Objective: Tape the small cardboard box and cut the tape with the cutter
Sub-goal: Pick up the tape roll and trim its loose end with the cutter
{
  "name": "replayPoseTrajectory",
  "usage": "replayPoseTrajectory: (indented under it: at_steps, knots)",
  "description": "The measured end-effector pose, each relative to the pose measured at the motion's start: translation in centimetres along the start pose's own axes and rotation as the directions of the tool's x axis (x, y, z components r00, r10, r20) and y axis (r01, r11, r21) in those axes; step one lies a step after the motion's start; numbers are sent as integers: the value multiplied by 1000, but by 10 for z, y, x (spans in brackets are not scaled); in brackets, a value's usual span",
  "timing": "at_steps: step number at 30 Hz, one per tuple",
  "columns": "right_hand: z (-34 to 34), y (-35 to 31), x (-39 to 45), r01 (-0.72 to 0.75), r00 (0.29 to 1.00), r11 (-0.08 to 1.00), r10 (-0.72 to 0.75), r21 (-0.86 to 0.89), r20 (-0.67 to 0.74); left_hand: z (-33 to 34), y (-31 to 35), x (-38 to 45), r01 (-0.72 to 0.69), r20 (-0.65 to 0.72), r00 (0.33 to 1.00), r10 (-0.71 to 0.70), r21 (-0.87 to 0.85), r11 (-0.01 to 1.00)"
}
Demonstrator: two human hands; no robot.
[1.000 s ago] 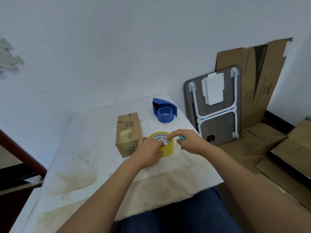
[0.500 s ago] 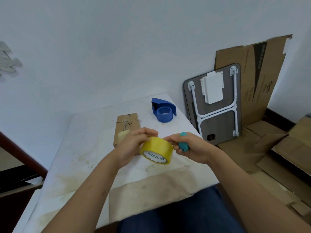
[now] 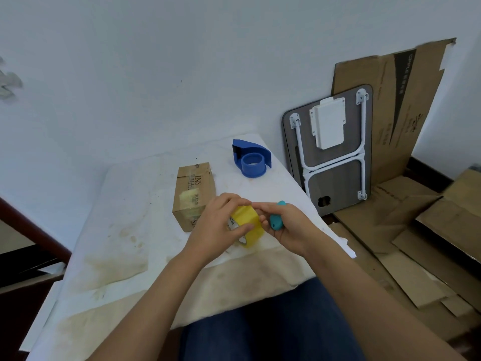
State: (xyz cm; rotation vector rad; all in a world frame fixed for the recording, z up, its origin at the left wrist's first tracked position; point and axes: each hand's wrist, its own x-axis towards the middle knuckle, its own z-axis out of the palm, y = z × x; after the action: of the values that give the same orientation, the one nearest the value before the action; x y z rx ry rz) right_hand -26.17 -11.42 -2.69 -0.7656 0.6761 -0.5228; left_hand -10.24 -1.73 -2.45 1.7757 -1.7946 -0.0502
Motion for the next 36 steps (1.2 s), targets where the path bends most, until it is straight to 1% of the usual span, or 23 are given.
replayPoseTrajectory:
  at_steps: [2,7,12,16,18,21,24,28,30,32,34,36]
  knots:
    - [0,0,0,9,1000,1000,-9,-20,1,0,1,1,21,-29,999,-22,-24,1000]
    - [2,1,-2,43,999,996,-42,-83,11,0,6,4,145,-50,987,-152,-133,980]
    - [5,3,-2,75,997,986,-77,-147,-7,2,10,6,223,-78,968,-238,-164,961]
    - [6,4,-3,81,997,982,-83,-168,-3,1,16,8,286,-148,934,-325,-234,929]
    - [5,4,-3,87,996,982,-90,-168,-11,1,17,9,266,-162,942,-295,-179,947]
    - [4,4,-5,87,996,983,-90,-160,-18,4,17,7,157,-179,972,-155,-4,988]
    - [5,4,-7,88,996,978,-93,-191,-17,4,17,5,73,-198,979,-46,128,989]
    - [8,6,-10,103,993,953,-117,-285,-32,3,18,6,23,-199,979,32,270,963]
    - [8,7,-11,97,992,930,-120,-356,-43,3,17,8,35,-172,985,23,324,945]
    - [9,9,-13,95,991,889,-129,-448,-45,0,17,9,104,-136,988,-70,258,961]
    - [10,11,-12,134,984,839,-177,-527,-31,-3,19,9,215,-119,972,-203,93,972]
    - [12,12,-8,192,963,773,-268,-605,-35,-3,21,7,325,-107,936,-336,-101,940]
